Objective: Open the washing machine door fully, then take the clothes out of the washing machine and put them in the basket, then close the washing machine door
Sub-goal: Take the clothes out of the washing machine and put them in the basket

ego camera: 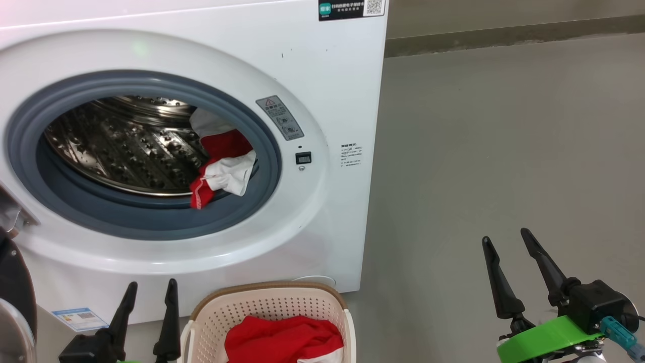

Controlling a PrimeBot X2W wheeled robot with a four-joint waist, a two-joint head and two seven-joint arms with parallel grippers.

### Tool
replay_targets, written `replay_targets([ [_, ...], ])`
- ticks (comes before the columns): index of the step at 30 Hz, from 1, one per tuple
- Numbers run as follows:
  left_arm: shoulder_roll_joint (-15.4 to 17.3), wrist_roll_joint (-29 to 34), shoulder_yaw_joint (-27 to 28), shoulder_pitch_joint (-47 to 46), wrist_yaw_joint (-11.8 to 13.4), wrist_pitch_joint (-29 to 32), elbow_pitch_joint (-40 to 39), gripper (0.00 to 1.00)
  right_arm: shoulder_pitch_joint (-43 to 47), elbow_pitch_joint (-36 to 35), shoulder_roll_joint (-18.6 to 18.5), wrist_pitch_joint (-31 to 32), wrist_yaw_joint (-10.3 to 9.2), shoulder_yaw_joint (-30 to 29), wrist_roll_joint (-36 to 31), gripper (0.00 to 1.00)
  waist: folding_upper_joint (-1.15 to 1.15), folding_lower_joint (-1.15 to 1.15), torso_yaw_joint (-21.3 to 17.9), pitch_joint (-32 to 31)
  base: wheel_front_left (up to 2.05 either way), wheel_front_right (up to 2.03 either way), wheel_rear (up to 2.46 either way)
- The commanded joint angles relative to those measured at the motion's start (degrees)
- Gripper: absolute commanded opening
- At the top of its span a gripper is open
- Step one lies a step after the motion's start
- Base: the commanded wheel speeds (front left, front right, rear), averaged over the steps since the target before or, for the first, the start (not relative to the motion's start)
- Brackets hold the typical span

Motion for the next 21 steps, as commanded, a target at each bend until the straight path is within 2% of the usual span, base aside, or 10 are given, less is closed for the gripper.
replay_targets([
  [1,0.6,0.1,2.0,-0.8,-0.2,-0.7,-1.1,1.00,-0.5,-1.6,-0.5,-0.4,0.28,0.8,-0.3,1.00,0.00,0.00,-0.1,0.0,0.00,0.00,0.00],
  [21,0.6,-1.2,1.8,-1.4,-0.3,-0.7,-1.0,1.00,-0.5,-1.7,-0.7,-0.4,0.28,0.9,-0.1,1.00,0.00,0.00,-0.2,1.1,0.00,0.00,0.00],
])
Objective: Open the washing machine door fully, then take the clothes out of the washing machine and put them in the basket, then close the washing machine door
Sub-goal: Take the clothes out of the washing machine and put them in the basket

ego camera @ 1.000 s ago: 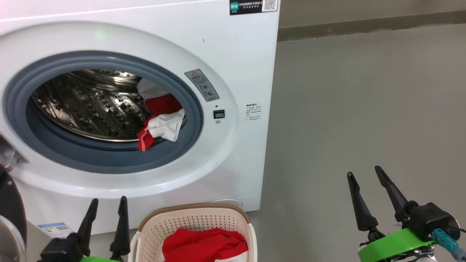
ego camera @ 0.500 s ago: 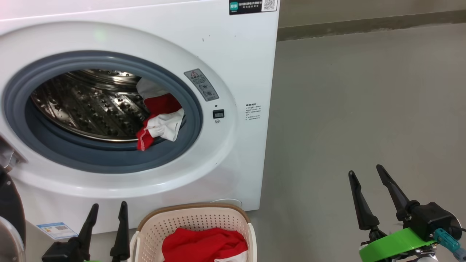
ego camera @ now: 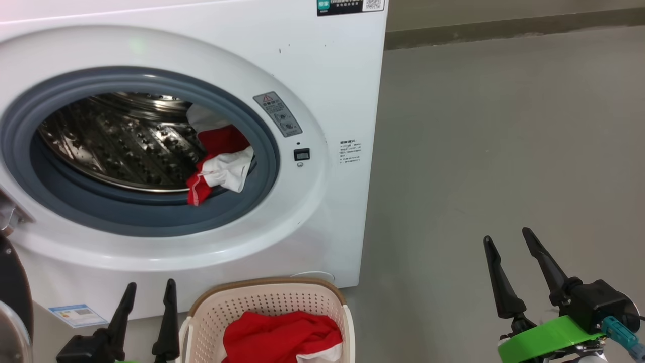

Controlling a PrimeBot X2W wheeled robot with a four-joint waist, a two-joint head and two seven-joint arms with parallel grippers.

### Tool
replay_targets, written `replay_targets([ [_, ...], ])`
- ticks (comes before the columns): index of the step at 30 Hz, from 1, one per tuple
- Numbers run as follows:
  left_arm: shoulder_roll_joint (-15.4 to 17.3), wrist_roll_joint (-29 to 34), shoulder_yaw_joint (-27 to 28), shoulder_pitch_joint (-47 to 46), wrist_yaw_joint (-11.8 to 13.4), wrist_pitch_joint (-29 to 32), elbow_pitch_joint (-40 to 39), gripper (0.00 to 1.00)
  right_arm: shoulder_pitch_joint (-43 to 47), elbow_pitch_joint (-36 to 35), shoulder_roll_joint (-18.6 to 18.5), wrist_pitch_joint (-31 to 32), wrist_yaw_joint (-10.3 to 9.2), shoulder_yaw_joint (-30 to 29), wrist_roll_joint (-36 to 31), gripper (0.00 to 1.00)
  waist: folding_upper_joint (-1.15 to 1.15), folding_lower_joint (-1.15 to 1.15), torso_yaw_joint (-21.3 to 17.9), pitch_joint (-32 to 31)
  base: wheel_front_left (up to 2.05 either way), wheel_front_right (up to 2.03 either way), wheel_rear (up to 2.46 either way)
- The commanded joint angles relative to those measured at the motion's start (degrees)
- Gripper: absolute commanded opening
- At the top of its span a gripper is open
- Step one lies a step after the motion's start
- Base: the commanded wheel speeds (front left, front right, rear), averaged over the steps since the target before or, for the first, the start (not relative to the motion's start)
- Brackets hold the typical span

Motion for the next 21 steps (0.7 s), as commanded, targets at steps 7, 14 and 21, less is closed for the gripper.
replay_targets([
  [7,0.6,-1.0,1.7,-4.7,0.0,-0.7,-0.1,1.00,-1.5,-1.9,-0.9,-0.4,0.28,1.4,-0.1,1.00,0.00,0.00,0.4,2.4,0.00,0.00,0.00],
  [14,0.6,-0.7,1.8,-11.1,0.5,-0.7,2.4,1.00,-3.6,-2.2,-1.1,-0.4,0.28,1.7,-0.2,1.00,0.00,0.00,0.9,6.4,0.00,0.00,0.00],
  [21,1.6,-0.1,2.1,-20.1,0.4,-0.7,7.5,1.00,-5.9,-2.6,-1.4,-0.4,0.28,2.2,-0.4,1.00,0.00,0.00,1.1,11.4,0.00,0.00,0.00],
])
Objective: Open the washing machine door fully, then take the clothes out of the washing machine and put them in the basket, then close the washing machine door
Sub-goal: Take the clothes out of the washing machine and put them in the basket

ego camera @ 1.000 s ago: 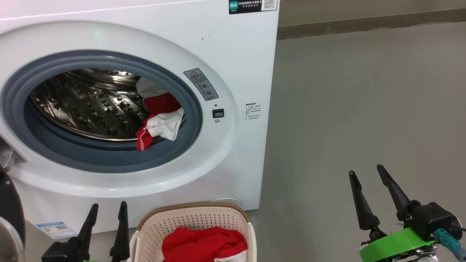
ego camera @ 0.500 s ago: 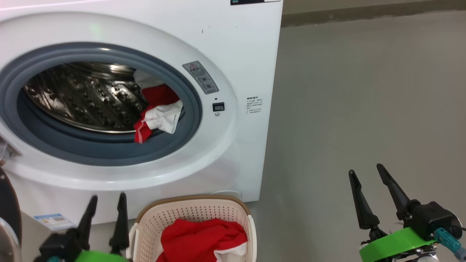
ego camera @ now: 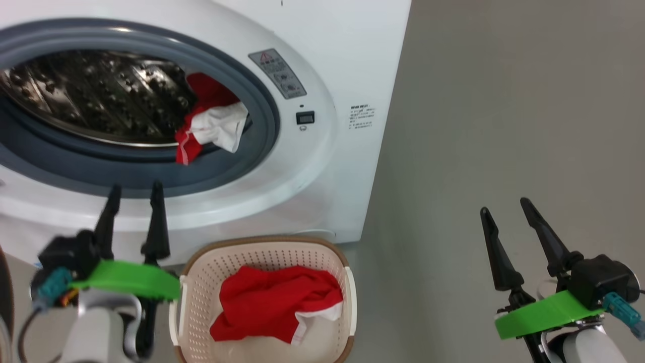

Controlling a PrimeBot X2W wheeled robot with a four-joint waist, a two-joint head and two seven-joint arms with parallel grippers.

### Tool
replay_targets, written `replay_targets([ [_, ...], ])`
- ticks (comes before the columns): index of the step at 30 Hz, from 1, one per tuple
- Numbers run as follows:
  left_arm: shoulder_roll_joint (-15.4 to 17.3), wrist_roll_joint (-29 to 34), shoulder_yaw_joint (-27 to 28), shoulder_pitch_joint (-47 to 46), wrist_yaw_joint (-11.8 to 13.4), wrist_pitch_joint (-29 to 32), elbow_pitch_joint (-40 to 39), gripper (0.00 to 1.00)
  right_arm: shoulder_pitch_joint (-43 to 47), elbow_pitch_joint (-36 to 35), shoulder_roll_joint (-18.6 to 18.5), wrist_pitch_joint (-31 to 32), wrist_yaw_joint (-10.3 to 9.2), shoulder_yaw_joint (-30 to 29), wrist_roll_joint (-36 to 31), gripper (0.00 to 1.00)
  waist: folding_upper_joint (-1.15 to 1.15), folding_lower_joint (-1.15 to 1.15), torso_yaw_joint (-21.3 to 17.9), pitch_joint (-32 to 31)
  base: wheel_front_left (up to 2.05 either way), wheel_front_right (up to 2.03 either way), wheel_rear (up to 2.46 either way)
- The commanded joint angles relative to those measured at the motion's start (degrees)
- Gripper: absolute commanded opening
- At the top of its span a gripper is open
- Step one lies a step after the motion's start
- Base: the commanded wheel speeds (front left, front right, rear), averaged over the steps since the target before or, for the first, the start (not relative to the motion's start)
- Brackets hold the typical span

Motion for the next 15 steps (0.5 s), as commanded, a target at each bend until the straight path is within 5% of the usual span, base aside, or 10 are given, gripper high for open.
replay_targets([
  [1,1.7,0.6,1.9,-2.7,0.2,-0.7,-0.7,1.00,-2.1,-1.7,-0.8,-0.4,0.28,1.4,-0.4,1.00,0.00,0.00,0.1,2.9,0.00,0.00,0.00],
  [15,5.4,1.8,2.6,-21.6,-0.3,-0.7,10.7,1.00,-7.3,-1.0,-0.9,-0.4,0.28,3.1,-0.3,1.00,0.00,0.00,-1.8,12.0,0.00,0.00,0.00],
])
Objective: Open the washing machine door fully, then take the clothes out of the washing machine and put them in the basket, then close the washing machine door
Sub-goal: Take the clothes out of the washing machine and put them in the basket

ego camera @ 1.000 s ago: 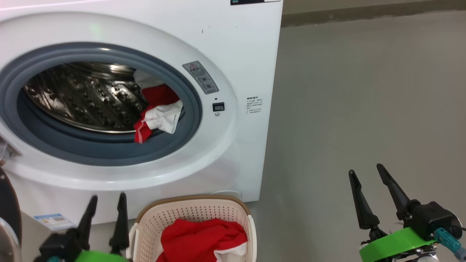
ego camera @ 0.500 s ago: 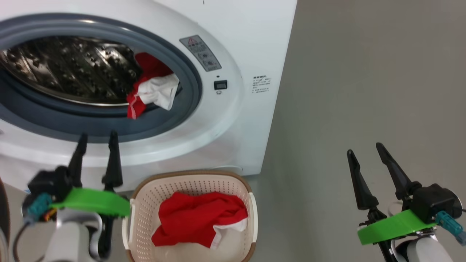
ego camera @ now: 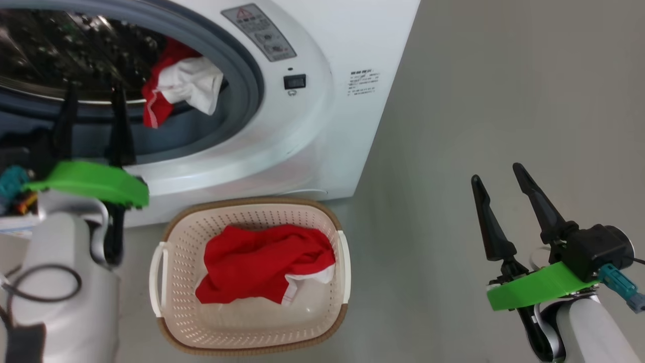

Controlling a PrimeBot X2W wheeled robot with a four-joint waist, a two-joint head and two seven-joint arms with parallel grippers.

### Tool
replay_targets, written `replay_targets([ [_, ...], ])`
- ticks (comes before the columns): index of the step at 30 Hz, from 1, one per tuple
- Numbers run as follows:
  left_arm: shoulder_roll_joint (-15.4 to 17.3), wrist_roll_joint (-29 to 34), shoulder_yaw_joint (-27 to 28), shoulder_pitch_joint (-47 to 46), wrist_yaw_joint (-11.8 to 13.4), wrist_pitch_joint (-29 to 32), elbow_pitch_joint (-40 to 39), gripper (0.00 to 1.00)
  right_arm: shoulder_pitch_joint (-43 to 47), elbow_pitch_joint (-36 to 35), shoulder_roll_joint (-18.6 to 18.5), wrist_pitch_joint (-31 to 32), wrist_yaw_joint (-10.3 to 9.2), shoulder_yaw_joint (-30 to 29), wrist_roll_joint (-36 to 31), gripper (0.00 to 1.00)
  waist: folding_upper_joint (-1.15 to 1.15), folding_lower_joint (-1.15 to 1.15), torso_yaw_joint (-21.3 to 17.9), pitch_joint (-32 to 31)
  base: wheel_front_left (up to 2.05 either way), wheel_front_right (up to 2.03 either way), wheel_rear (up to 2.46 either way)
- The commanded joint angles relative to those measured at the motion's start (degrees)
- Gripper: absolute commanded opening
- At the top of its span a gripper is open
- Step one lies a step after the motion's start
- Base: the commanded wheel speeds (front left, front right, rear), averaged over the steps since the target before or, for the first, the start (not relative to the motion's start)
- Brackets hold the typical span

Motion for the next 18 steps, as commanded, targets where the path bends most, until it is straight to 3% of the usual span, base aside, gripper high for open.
replay_targets([
  [1,2.9,-0.3,1.9,-2.5,-0.1,-0.5,-0.3,1.00,-1.4,-1.0,-0.3,-0.4,0.28,1.5,-0.3,1.00,0.00,0.00,-1.0,2.6,0.00,0.00,0.00],
  [12,8.1,-3.1,3.3,-17.3,-0.4,-0.5,12.5,1.00,-5.2,-0.3,0.2,-0.4,0.28,3.8,0.1,1.00,0.00,0.00,-3.7,8.4,0.00,0.00,0.00],
  [18,7.4,-9.4,0.3,-21.1,-0.4,2.0,17.7,1.00,-5.8,-0.1,0.2,-0.4,0.28,3.8,0.2,1.00,0.00,0.00,-4.1,9.1,0.00,0.00,0.00],
])
